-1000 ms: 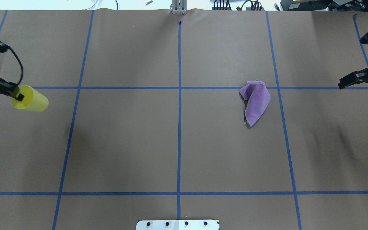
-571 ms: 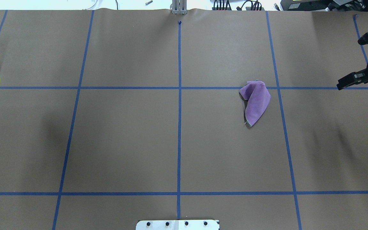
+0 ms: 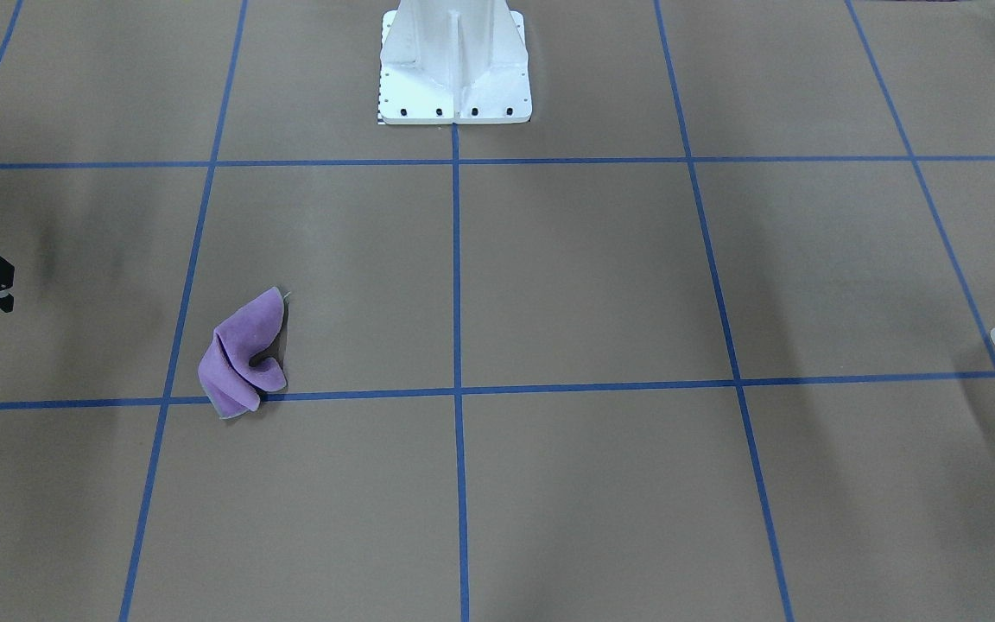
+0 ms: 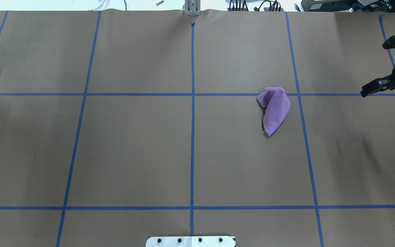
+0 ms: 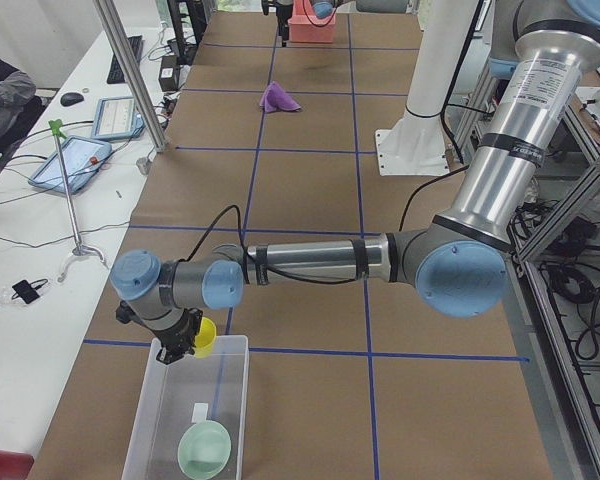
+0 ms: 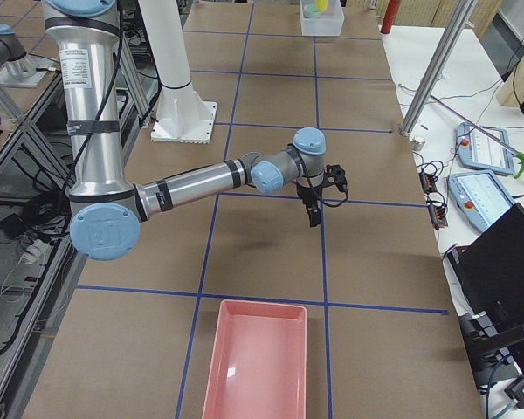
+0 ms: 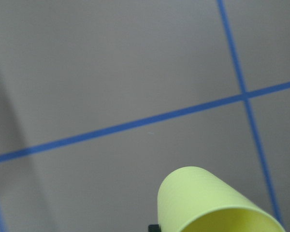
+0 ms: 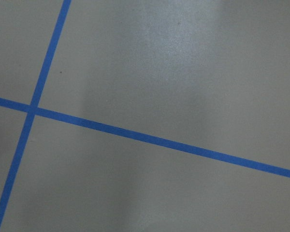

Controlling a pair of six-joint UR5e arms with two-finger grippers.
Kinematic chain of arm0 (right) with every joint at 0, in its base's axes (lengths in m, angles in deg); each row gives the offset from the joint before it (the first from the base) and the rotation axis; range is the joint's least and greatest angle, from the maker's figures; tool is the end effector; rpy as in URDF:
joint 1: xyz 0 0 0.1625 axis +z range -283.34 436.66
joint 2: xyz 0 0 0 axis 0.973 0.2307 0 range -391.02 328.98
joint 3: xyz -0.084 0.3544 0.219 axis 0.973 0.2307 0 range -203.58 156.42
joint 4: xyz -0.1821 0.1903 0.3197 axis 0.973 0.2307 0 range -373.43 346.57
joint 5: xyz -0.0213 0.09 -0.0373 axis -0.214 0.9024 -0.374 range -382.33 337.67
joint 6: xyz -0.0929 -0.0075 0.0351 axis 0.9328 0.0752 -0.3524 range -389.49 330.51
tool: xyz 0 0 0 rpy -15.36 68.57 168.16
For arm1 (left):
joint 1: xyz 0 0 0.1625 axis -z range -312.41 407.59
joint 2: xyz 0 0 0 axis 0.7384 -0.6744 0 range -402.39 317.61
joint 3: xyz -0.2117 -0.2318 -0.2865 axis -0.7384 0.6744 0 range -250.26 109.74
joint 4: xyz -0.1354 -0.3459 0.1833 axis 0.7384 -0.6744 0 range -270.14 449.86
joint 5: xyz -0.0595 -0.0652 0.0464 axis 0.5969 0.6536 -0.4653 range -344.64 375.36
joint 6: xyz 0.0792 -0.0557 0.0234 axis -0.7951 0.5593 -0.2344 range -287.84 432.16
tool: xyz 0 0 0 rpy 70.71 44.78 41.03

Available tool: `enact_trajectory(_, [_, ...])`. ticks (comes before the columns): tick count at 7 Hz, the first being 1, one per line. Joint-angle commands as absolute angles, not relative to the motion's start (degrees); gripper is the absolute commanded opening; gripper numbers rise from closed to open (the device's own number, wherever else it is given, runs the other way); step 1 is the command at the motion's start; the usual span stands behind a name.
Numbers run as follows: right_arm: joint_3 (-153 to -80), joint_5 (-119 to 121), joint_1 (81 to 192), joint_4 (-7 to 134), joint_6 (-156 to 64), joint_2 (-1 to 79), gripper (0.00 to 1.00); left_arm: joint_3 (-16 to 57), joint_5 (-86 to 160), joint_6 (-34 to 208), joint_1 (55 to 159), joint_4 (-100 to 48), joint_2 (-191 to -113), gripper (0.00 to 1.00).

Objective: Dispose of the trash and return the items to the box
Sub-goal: 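Carry the yellow cup into the clear bin beside the bowl, release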

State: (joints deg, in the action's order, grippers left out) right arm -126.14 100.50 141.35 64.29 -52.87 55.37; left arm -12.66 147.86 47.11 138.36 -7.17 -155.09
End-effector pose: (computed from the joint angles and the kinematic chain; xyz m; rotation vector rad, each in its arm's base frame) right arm -0.1554 -0.5139 0.5035 0.2086 -0.7103 -0.1743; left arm -0.0747 -0.6459 0.6987 0.1231 0.7377 0.3868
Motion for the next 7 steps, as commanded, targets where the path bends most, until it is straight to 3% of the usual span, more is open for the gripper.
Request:
enact_trajectory(1, [-125.98, 99.93, 141.17, 64.27, -52.87, 55.02, 1.00, -20.94, 147.90, 53.21, 135.25, -18.28, -156.13, 0.00])
enact_trajectory(3, [-125.98, 99.93, 141.08, 64.27, -52.87, 55.02, 1.00, -24.80, 147.90, 55.55, 133.12, -23.15, -156.21, 0.00])
enact_trajectory(4, [-125.98, 99.93, 141.08, 64.27, -52.87, 55.02, 1.00, -25.16, 147.90, 55.46, 132.85, -23.43, -156.12, 0.14])
enact_trajectory(6, [-126.15, 100.01, 141.08, 64.27, -52.87, 55.02, 1.00, -25.08, 147.90, 55.11, 132.67, -25.96, -155.42, 0.98])
enact_trajectory(7, [-126.15, 100.01, 141.08, 64.27, -52.96, 55.02, 1.00, -24.47, 148.42, 55.20, 133.37, -26.42, -155.76, 0.99])
